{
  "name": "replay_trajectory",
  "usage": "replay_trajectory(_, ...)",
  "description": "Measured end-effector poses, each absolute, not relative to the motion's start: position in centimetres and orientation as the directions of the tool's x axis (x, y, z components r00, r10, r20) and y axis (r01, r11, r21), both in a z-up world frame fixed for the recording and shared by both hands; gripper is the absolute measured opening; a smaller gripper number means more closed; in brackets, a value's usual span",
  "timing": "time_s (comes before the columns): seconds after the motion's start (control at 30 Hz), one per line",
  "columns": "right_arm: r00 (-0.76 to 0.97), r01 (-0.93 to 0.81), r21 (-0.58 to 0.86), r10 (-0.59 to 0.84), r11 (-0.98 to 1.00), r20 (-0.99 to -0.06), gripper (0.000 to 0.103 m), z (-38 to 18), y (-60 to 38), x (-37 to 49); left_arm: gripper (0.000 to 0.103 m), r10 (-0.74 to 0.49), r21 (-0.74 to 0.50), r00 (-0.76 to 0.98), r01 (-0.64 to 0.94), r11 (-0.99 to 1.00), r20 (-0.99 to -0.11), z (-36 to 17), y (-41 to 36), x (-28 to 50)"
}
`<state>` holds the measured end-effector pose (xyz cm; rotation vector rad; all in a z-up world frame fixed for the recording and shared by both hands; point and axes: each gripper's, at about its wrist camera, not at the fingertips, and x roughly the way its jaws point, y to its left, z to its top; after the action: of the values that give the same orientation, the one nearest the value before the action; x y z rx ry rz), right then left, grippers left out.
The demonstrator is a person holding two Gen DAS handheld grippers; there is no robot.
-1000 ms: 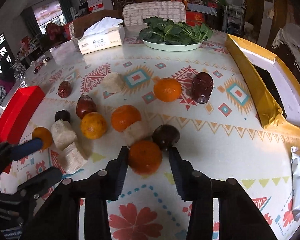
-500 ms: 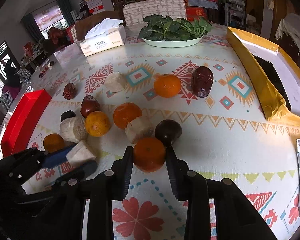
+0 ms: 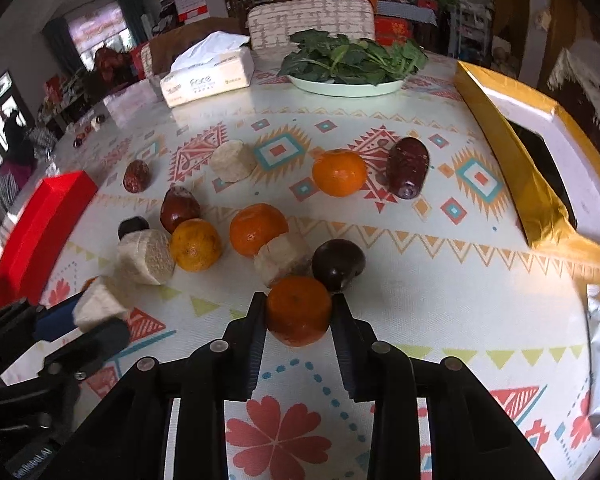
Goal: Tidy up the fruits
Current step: 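Grasp a tangerine with the right tool while the left tool grasps a beige cylindrical piece, then carry both held items over the red tray and open both tools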
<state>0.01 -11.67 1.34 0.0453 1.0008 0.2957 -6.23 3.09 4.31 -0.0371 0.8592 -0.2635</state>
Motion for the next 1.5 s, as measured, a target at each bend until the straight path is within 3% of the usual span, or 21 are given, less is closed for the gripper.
replay_trajectory(0.47, 0.533, -0.316, 0.304, 0.433, 0.899, -0.727, 0.034, 7.5, -9.6, -3.2, 0.032, -0.193, -0.240, 0.729, 0.040, 0.970, -0.657, 7.8, 13.3, -10.1)
replay_trajectory(0.8, 0.361, -0.497, 0.441, 0.640, 0.747, -0.678, 0.035, 9.5, 1.6, -2.5, 0.032, -0.024, -0.244, 0.762, -0.177, 0.953, -0.647, 8.5, 23.2, -11.4)
replay_trajectory(1.23, 0.147, -0.637, 0.438, 0.658, 0.634, -0.739, 0.035, 5.1, 18.3, -2.1, 0.032, 0.112, -0.202, 0.673, -0.370, 0.907, -0.731, 4.5, 32.2, -10.5)
replay_trajectory(1.5, 0.169, -0.660, 0.366, 0.604, 0.656, -0.779, 0.036, 2.8, 21.7, -2.2, 0.033, 0.108, -0.230, 0.661, -0.404, 0.885, -0.743, 3.5, 34.3, -10.4)
